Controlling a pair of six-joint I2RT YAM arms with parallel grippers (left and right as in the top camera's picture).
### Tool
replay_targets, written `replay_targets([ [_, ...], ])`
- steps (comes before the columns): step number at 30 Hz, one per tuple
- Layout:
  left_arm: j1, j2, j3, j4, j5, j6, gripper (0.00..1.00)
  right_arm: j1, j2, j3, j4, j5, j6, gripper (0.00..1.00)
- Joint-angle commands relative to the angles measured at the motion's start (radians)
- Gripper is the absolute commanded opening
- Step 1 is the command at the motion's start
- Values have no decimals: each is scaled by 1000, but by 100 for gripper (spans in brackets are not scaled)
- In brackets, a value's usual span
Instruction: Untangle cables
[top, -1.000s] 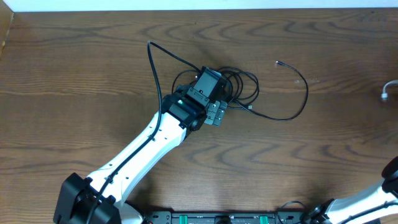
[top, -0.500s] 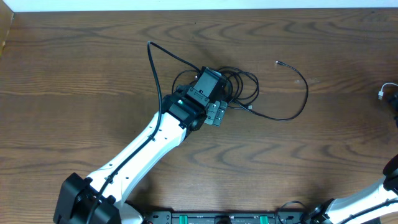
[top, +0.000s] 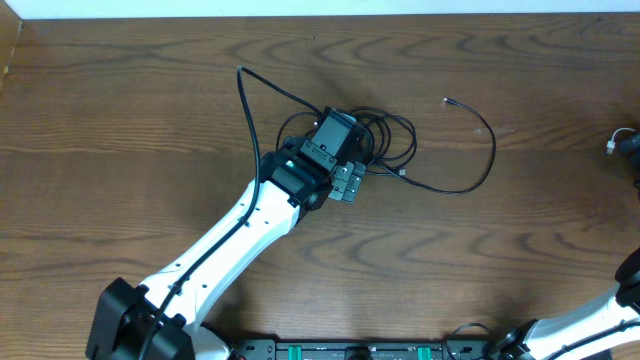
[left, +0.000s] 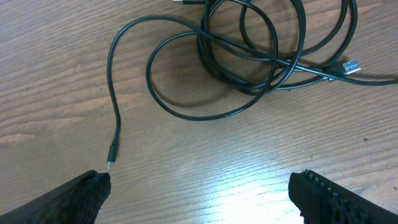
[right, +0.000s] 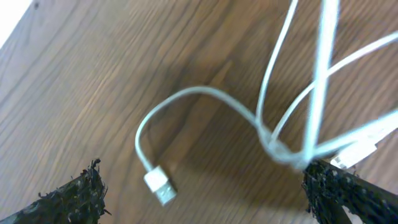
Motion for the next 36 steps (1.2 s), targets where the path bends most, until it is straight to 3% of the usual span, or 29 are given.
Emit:
replay_targets([
  [1, 5, -6, 8, -3, -10, 14, 98, 3, -34, 10, 24, 113, 13, 99],
  [7, 5, -6, 8, -3, -10, 14, 98, 5, -23, 9, 73, 178, -11, 97],
  [14, 5, -6, 8, -3, -10, 14, 98, 7, 24, 9, 98, 175, -24, 69],
  [17, 5, -6, 8, -3, -10, 14, 98, 7, 50, 9, 100, 173, -25, 48],
  [18, 5, -6, 8, -3, -10, 14, 98, 7, 53, 9, 100, 167, -24, 32],
  [19, 5, -6, 8, -3, -10, 14, 98, 7, 54, 9, 95, 163, -24, 8],
  [20, 5, -6, 8, -3, -10, 14, 98, 7, 54, 9, 92, 154, -24, 1],
  [25, 5, -6, 8, -3, -10, 14, 98, 7, 28, 9, 55, 27, -23, 1],
  [29, 5, -6, 8, -3, -10, 14, 98, 10, -70, 9, -194, -111, 23, 1],
  [32, 5, -6, 8, -3, -10, 14, 98, 21, -125, 9, -346, -88, 26, 1],
  [36, 5, -6, 8, -3, -10, 14, 98, 25, -186, 9, -425, -51, 81, 1],
])
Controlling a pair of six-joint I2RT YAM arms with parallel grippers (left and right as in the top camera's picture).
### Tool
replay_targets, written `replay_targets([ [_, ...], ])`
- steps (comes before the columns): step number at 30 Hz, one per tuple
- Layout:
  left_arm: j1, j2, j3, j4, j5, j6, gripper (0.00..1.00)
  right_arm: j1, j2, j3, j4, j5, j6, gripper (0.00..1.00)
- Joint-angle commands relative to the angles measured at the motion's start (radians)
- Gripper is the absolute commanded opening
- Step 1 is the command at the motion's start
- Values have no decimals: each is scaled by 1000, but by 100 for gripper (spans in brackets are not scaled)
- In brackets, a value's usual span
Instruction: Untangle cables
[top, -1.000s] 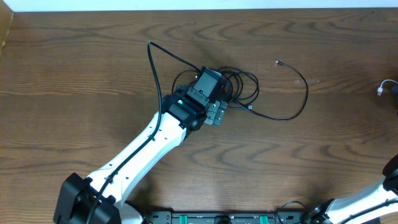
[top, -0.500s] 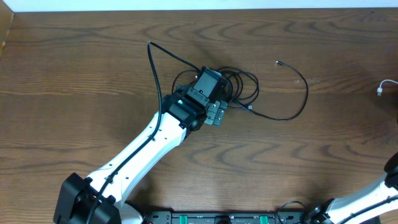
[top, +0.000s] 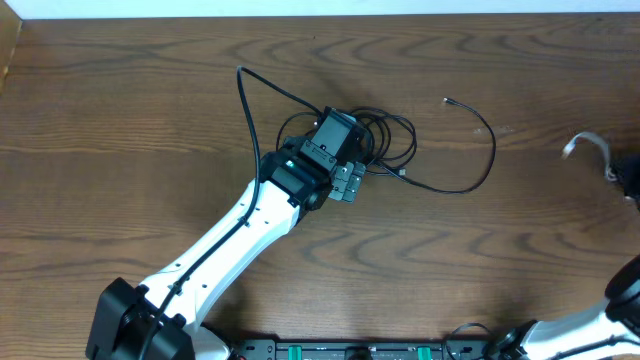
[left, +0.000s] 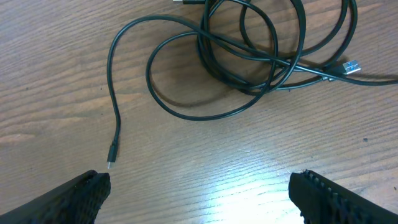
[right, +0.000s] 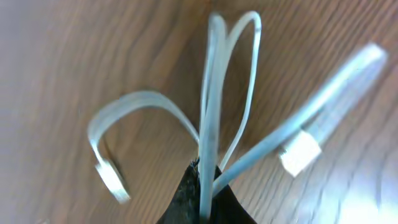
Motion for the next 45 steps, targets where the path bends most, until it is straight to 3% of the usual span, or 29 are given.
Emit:
replay_targets([
  [1, 5, -6, 8, -3, -9, 14, 98, 8, -80, 8, -38, 43, 76, 1],
  [4, 5, -6, 8, -3, -9, 14, 98, 8, -111, 8, -25, 181, 109, 3],
  [11, 5, -6, 8, -3, -9, 14, 98, 9, -129, 8, 6, 248, 108, 80],
  [14, 5, -6, 8, -3, -9, 14, 98, 11, -129, 8, -3, 242, 127, 93],
  [17, 5, -6, 8, -3, -9, 14, 98, 26, -135, 8, -4, 79, 130, 99],
  [24, 5, -6, 8, -3, -9, 14, 98, 171, -146, 8, 1, -251, 109, 99],
  [31, 5, -6, 8, -3, -9, 14, 98, 476, -146, 7, -5, -241, -63, 99],
  [45, 4, -6, 8, 0, -9, 14, 98, 835, -131, -16, -22, -208, -23, 99],
])
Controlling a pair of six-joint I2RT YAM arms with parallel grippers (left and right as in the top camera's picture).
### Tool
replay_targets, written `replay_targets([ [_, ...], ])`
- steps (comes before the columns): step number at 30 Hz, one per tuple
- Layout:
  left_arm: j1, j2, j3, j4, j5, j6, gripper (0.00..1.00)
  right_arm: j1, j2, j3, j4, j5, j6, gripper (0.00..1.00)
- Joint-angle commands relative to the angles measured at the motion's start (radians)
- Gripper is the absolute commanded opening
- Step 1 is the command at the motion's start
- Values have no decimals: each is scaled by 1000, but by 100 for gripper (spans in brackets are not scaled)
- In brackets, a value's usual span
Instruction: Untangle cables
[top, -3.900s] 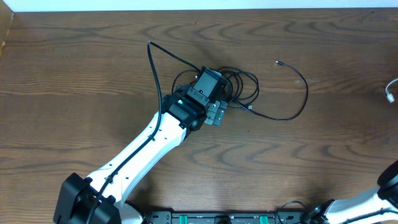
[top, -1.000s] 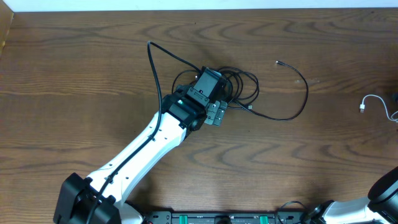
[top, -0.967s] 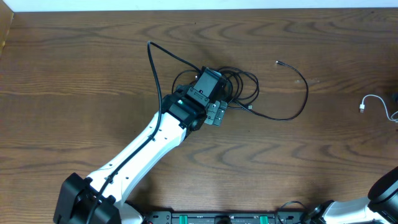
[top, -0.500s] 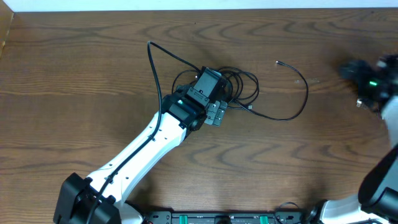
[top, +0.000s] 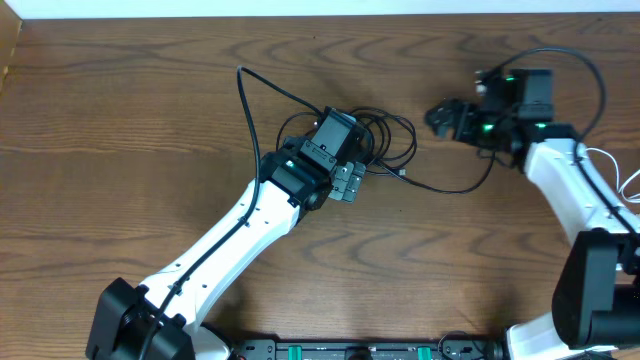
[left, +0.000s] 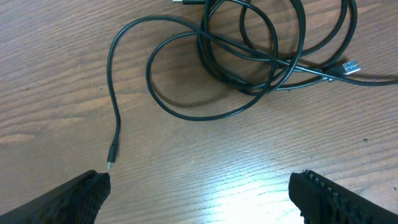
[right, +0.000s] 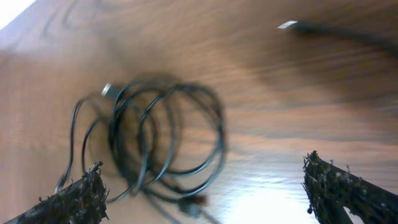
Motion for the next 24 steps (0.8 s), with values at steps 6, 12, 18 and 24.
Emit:
replay_targets([
  [6, 8, -11, 10, 77, -10, 24, 98, 146, 2, -8, 54, 200, 14, 99],
  [12, 127, -76, 10, 29, -10, -171, 98, 230, 87, -8, 153, 151, 48, 89],
  [18, 322, -161, 9, -57, -9, -254, 98, 293, 171, -8, 220, 150, 111, 70],
  [24, 403, -170, 9, -130, -5, -267, 98, 320, 227, -8, 271, 150, 157, 41],
])
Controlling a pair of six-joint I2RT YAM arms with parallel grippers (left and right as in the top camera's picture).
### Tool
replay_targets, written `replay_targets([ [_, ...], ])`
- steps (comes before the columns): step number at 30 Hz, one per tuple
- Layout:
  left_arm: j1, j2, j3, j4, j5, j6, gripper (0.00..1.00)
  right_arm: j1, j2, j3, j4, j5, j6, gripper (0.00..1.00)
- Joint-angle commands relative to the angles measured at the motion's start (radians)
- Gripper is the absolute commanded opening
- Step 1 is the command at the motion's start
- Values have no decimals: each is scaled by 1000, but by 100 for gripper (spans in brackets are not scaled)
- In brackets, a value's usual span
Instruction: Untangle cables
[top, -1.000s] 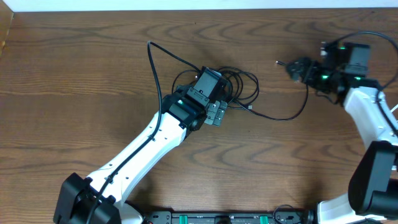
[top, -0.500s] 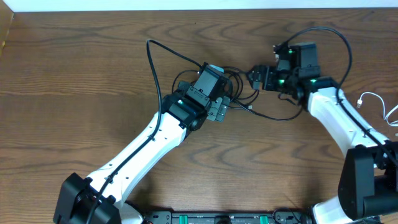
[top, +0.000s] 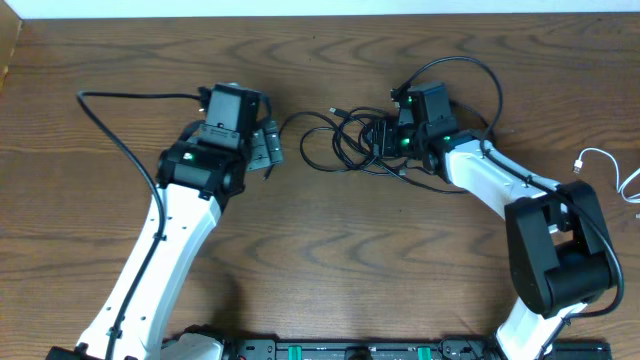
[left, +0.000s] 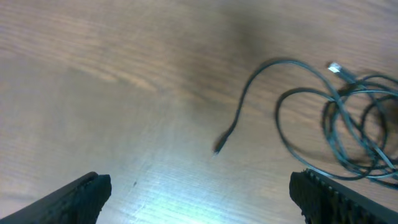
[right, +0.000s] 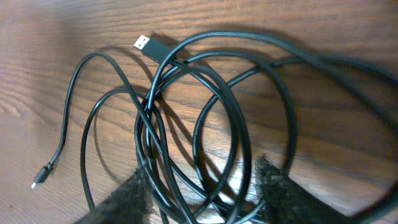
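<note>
The tangled black cable (top: 345, 140) lies coiled at the table's middle back, and one thin free end (left: 217, 148) trails to its left. My right gripper (top: 385, 140) is down on the right side of the coil. Its jaws are partly closed but still open, with several strands (right: 205, 143) passing between the fingertips (right: 134, 196). A USB plug (right: 143, 42) sticks out at the coil's top. My left gripper (top: 268, 148) hovers wide open just left of the coil and holds nothing. In the left wrist view the coil (left: 348, 134) is at the right edge.
A white cable (top: 598, 160) lies loose at the right table edge. Each arm's own black camera lead loops over the wood: the left arm lead (top: 110, 130) and the right arm lead (top: 470, 70). Bare wood table (top: 330, 260) fills the front.
My left gripper moved from above the coil to its left side. My right gripper moved left onto the coil and its jaws narrowed around strands. The coil sits slightly further left.
My left gripper stayed open over the black coil. My right gripper was first open over a white cable at the right edge, then shut on it. Later it was open near the black cable, with the white cable left at the edge. Now it straddles the coil.
</note>
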Motion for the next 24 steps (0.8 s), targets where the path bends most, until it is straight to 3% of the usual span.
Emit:
replay_targets([
  [1, 16, 5, 8, -26, -2, -45, 98, 11, 21, -3, 13, 9, 43, 34],
  [3, 16, 5, 8, -34, 8, -46, 98, 10, 21, -3, 23, 9, 42, 29],
  [8, 16, 5, 7, -34, 78, -46, 98, 8, 29, -3, 22, -4, 42, 46],
  [11, 16, 5, 7, -34, 85, -47, 98, 13, 67, -3, 25, -5, 80, 46],
  [13, 16, 5, 7, -34, 85, -46, 98, 14, 102, -3, 45, -6, 128, 36],
  [15, 16, 5, 7, -38, 87, -46, 98, 13, 121, -3, 63, -40, 154, 3],
  [24, 15, 5, 5, -48, 177, -45, 98, -74, -28, -2, 251, -412, 135, 1],
])
